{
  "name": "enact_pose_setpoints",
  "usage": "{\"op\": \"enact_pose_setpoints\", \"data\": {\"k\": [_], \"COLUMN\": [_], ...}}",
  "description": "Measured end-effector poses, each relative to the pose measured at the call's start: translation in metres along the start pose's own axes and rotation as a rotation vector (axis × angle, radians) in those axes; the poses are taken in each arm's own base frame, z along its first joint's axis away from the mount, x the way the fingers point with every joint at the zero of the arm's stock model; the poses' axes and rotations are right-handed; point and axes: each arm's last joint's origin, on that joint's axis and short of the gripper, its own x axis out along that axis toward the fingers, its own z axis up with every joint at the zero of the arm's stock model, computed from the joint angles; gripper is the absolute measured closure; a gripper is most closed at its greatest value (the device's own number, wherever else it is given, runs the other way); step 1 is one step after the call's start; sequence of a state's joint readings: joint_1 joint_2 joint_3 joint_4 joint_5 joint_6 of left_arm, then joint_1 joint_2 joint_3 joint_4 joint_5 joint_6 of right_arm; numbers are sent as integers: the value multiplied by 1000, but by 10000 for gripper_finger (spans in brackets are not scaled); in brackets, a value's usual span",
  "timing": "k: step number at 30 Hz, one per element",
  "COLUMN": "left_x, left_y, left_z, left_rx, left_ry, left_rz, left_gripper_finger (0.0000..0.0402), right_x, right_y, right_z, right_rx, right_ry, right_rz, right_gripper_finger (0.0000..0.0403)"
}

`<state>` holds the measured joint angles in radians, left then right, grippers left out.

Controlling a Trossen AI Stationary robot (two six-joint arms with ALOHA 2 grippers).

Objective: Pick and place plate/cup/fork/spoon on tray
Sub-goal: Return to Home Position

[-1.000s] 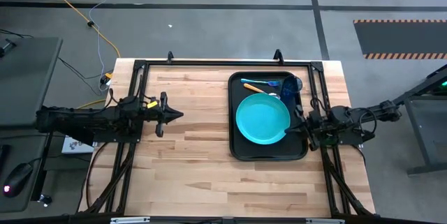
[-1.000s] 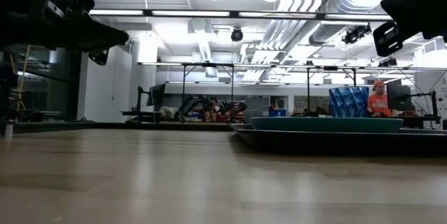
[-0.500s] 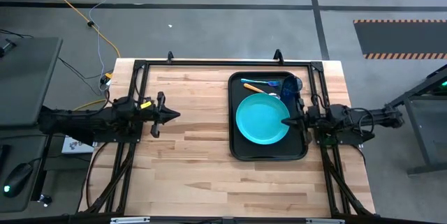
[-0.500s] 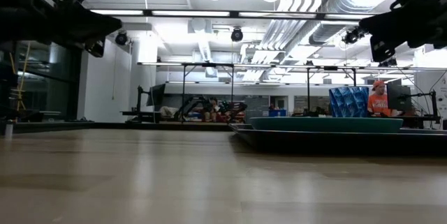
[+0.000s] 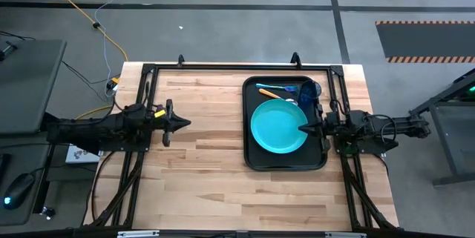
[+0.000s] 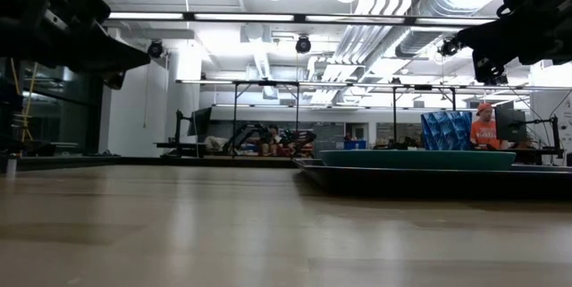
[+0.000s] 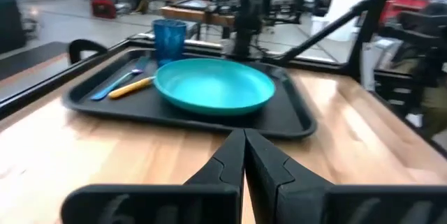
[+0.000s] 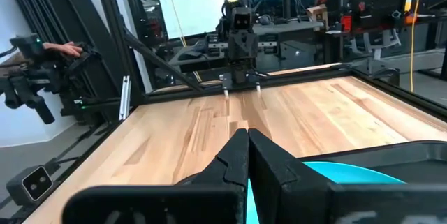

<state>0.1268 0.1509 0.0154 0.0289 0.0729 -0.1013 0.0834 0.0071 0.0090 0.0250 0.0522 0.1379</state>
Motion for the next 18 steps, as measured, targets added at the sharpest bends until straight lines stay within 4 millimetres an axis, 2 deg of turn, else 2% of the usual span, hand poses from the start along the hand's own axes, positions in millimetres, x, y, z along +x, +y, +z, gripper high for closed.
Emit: {"op": "enact_pose_setpoints", "data": {"k": [7, 18], "left_x": [-1, -7], "left_y": [2, -6], "left_z": [0, 5], "left_rx": [0, 8], "left_ry": [-10, -85], "left_rz": [57, -17], "left_gripper_finger": [401, 401], "right_x": [0, 0], "right_y": [0, 0], "right_z": [0, 0], "right_rx": [-49, 44], "right_ry": [1, 0], "right_rz": [2, 2], "right_gripper_finger": [403, 403]}}
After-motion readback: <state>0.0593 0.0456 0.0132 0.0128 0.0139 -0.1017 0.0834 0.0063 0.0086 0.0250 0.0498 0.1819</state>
